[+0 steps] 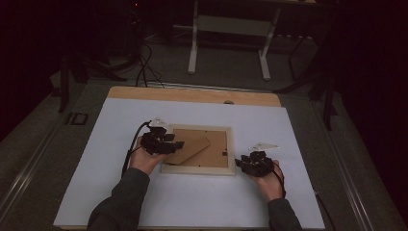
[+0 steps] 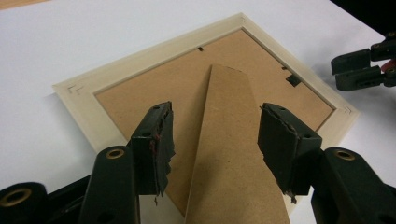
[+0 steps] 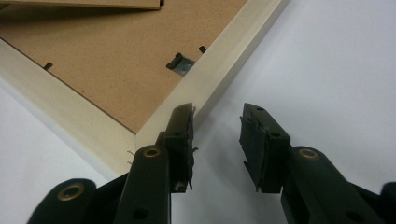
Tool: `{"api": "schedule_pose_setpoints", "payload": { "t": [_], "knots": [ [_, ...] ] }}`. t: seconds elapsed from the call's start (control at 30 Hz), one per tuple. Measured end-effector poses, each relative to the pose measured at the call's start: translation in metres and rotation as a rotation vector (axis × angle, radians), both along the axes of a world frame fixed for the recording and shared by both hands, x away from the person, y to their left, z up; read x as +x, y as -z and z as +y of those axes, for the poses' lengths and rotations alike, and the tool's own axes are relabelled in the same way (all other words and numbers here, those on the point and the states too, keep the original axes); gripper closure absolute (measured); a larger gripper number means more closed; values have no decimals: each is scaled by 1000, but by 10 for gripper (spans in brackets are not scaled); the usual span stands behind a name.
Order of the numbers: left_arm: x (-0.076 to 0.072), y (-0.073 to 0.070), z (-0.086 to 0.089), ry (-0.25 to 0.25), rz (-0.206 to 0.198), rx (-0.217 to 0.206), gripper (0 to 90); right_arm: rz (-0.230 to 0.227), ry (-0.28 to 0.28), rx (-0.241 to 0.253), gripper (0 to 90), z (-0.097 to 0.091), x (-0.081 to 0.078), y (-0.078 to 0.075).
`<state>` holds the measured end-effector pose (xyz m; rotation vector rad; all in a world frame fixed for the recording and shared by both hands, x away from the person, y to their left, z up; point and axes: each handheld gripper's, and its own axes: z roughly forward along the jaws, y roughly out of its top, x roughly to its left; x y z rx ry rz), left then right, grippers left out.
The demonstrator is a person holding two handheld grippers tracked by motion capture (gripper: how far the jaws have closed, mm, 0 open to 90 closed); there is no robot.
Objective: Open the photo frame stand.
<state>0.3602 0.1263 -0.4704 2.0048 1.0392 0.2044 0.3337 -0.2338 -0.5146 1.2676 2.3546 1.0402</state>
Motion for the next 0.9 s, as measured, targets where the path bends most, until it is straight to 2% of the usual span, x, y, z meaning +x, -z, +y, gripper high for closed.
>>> {"api": "schedule_pose_setpoints", "payload": {
  "t": [0.2,0.3,0.43,0.9],
  "knots": [
    [4,2,-2,12,14,7,481,-1,-2,0,636,0,0,0],
    [7,5,-5,19,37,17,481,0,-2,-1,635,0,0,0],
    [11,10,-8,51,65,41,429,0,-3,-2,635,0,0,0],
    [19,19,-17,80,107,22,285,-1,-1,-1,627,-1,0,0]
  ]
}}
